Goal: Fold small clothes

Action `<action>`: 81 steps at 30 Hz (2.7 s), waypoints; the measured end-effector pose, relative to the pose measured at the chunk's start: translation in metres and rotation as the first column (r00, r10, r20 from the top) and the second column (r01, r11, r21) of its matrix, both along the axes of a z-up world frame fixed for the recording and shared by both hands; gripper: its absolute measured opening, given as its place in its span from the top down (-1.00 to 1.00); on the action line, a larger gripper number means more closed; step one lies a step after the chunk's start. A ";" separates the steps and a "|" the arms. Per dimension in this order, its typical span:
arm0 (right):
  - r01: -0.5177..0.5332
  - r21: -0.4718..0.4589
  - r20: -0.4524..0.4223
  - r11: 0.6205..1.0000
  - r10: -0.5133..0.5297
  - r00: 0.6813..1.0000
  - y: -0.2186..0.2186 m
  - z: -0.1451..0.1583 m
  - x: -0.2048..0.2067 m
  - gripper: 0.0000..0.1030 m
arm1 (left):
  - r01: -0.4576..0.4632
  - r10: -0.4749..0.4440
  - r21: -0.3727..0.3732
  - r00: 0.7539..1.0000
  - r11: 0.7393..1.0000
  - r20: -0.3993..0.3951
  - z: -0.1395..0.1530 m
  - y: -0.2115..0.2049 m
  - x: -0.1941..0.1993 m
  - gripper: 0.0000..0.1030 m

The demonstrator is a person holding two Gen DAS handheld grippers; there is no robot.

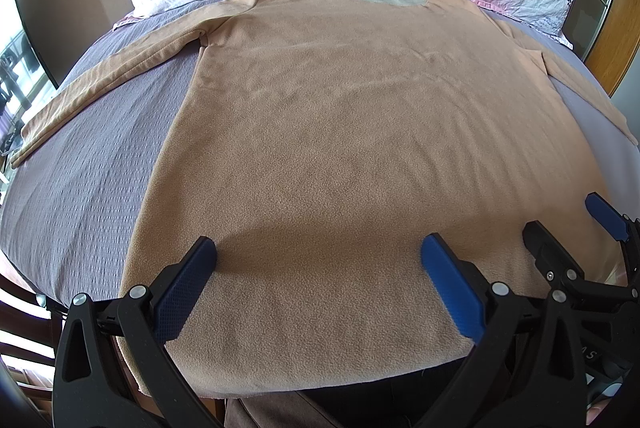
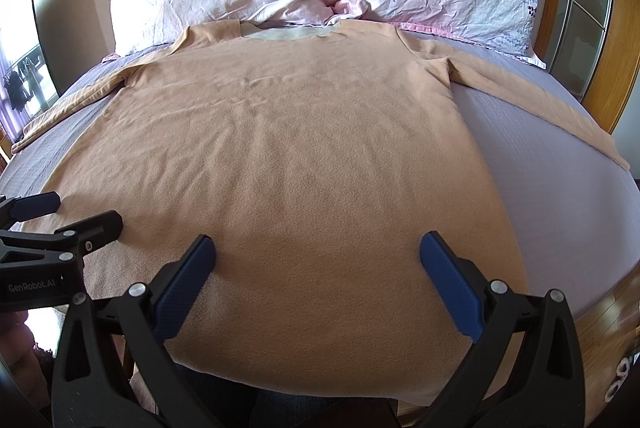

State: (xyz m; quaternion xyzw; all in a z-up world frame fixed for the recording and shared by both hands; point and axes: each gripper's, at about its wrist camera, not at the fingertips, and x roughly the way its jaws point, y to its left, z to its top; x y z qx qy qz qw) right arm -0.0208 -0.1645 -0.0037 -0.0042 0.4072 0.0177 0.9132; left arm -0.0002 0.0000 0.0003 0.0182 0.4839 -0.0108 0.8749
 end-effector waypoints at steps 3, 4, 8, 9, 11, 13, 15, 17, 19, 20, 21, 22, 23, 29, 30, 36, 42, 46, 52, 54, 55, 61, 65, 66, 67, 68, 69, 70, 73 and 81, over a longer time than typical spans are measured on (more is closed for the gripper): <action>0.000 0.000 0.000 1.000 0.000 1.000 0.000 0.000 0.000 -0.97 | 0.000 0.000 0.000 1.000 1.000 0.000 0.000 0.000 0.000 -0.97; 0.000 0.000 0.000 1.000 0.000 1.000 0.000 0.000 0.000 -0.97 | 0.000 0.000 0.000 1.000 1.000 0.000 0.000 0.000 0.000 -0.97; 0.000 0.000 0.001 1.000 0.000 1.000 0.000 0.000 0.000 -0.97 | 0.000 0.000 0.000 1.000 1.000 0.001 0.000 0.000 0.000 -0.97; 0.000 0.000 0.001 1.000 0.000 1.000 0.000 0.000 0.000 -0.97 | 0.000 0.000 0.000 1.000 1.000 0.001 0.000 0.000 0.000 -0.97; 0.000 0.000 0.001 1.000 0.000 1.000 0.000 0.000 0.000 -0.97 | 0.000 0.000 0.000 1.000 1.000 0.001 0.000 0.000 0.000 -0.97; 0.000 0.000 0.002 1.000 0.000 1.000 0.000 0.000 -0.001 -0.97 | 0.000 0.000 0.000 1.000 1.000 0.001 0.000 0.000 0.000 -0.97; 0.000 0.000 0.002 1.000 0.000 1.000 0.000 0.000 -0.001 -0.97 | 0.000 0.000 0.000 1.000 1.000 0.001 0.000 0.000 0.000 -0.97; 0.000 0.000 0.002 1.000 0.000 1.000 0.000 0.000 -0.001 -0.97 | 0.000 0.000 0.000 1.000 1.000 0.001 0.000 0.000 0.000 -0.97; 0.000 0.000 0.002 1.000 0.000 1.000 0.000 0.000 -0.001 -0.97 | 0.000 0.000 0.000 1.000 1.000 0.002 0.000 0.000 0.000 -0.97; 0.000 0.000 0.002 1.000 0.000 1.000 0.000 0.000 -0.001 -0.97 | 0.000 0.000 0.000 1.000 1.000 0.001 0.000 0.000 0.000 -0.97; 0.000 0.000 0.002 1.000 0.000 1.000 0.000 0.000 0.000 -0.97 | 0.000 0.000 0.000 1.000 1.000 0.002 0.000 0.000 0.000 -0.97; 0.000 0.000 0.002 1.000 0.000 1.000 0.000 0.000 -0.001 -0.97 | 0.000 0.000 0.000 1.000 1.000 0.002 0.000 0.000 0.000 -0.97; 0.000 0.000 0.003 1.000 0.000 1.000 0.000 0.000 -0.001 -0.97 | 0.000 0.000 0.000 1.000 1.000 0.002 0.000 0.000 0.000 -0.97; 0.000 0.000 0.003 1.000 0.000 1.000 -0.001 0.001 -0.001 -0.97 | 0.000 0.000 0.000 1.000 1.000 0.002 0.000 0.000 0.000 -0.97; 0.001 0.000 0.003 1.000 -0.001 1.000 -0.001 0.001 -0.001 -0.97 | 0.000 0.000 0.000 1.000 1.000 0.002 0.000 0.000 0.000 -0.97; 0.001 0.000 0.003 1.000 -0.001 1.000 -0.001 0.001 -0.001 -0.97 | 0.000 0.000 0.000 1.000 1.000 0.003 0.000 0.000 0.000 -0.97; -0.052 0.097 0.027 0.994 0.050 0.998 -0.025 0.008 0.002 -0.96 | 0.005 -0.005 0.004 1.000 1.000 0.023 0.003 -0.001 -0.004 -0.97; 0.168 0.331 0.089 0.929 -0.208 0.974 -0.136 0.044 0.011 -0.96 | 0.017 -0.017 0.008 0.998 1.000 0.067 0.004 -0.002 -0.003 -0.97; 0.593 0.493 -0.078 0.637 -0.646 0.759 -0.330 0.055 0.043 0.02 | 0.084 -0.074 -0.087 0.991 0.993 0.112 0.007 0.007 0.009 -0.97; 0.664 0.522 -0.150 0.536 -0.708 0.690 -0.376 0.047 0.055 0.11 | 0.125 -0.095 -0.200 0.984 0.972 0.154 0.015 0.016 0.015 -0.97; 0.681 0.535 -0.177 0.500 -0.722 0.669 -0.392 0.043 0.063 0.15 | 0.138 -0.093 -0.246 0.978 0.959 0.187 0.020 0.022 0.018 -0.97; 0.754 0.576 -0.319 0.317 -0.762 0.564 -0.449 0.011 0.087 0.34 | 0.125 -0.014 -0.284 0.931 0.951 0.365 0.053 0.046 0.030 -0.97; 0.765 0.582 -0.323 0.276 -0.785 0.529 -0.455 0.000 0.094 0.50 | 0.097 0.057 -0.372 0.922 0.923 0.383 0.058 0.076 0.042 -0.97; 0.766 0.583 -0.320 0.272 -0.789 0.524 -0.457 -0.002 0.095 0.76 | 0.086 0.085 -0.404 0.919 0.911 0.386 0.058 0.086 0.044 -0.97; 0.765 0.581 -0.318 0.279 -0.787 0.529 -0.460 -0.005 0.099 0.92 | 0.068 0.120 -0.439 0.914 0.896 0.387 0.057 0.099 0.045 -0.97; 0.769 0.570 -0.314 0.291 -0.787 0.530 -0.460 -0.005 0.103 0.92 | 0.049 0.154 -0.468 0.909 0.882 0.386 0.057 0.111 0.046 -0.97; 0.771 0.559 -0.297 0.306 -0.794 0.531 -0.458 0.000 0.107 0.92 | 0.031 0.187 -0.495 0.904 0.868 0.384 0.056 0.123 0.045 -0.97; 0.751 0.555 -0.244 0.357 -0.793 0.558 -0.450 0.014 0.107 0.92 | 0.017 0.214 -0.521 0.900 0.853 0.380 0.056 0.135 0.047 -0.97; 0.606 0.549 -0.041 0.576 -0.706 0.707 -0.392 0.066 0.131 0.92 | 0.003 0.269 -0.572 0.880 0.820 0.391 0.054 0.167 0.047 -0.97; -0.086 0.488 0.166 0.869 0.005 0.986 -0.097 0.127 0.219 0.92 | -0.147 0.446 -0.648 0.834 0.747 0.325 0.048 0.232 0.037 -0.97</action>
